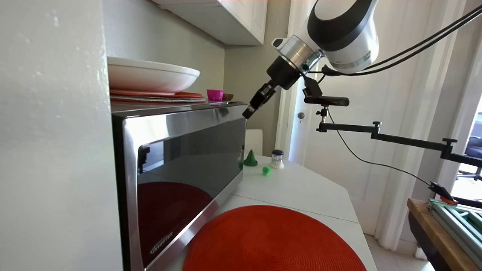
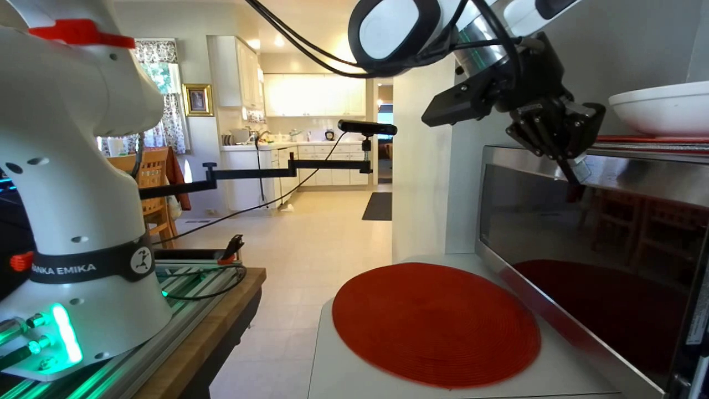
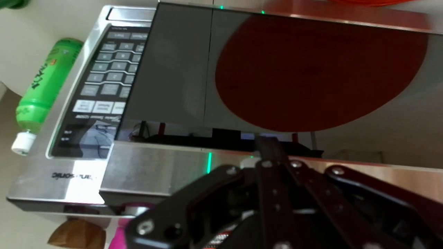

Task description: Put the pink bowl on top of the microwave, then close the door of the microwave

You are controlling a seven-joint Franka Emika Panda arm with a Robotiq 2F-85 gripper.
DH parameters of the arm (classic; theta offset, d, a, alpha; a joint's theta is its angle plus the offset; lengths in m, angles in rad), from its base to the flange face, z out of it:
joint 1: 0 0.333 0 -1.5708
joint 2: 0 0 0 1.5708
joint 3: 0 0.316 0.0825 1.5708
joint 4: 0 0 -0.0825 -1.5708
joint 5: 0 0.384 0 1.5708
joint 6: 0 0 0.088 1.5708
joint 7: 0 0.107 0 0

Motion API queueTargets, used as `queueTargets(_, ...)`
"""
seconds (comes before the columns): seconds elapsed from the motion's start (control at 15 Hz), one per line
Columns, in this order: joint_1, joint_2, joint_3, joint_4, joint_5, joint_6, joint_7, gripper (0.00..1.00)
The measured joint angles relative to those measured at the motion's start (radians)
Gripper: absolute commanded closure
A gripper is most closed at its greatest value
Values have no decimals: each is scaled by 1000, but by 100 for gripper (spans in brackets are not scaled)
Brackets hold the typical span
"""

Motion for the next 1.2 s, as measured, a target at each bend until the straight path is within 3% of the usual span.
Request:
queueTargets(0.67, -1, 12, 43, -1, 189, 77, -176, 100)
queueTargets(1.2, -66, 139, 89, 77, 205, 156, -215, 100)
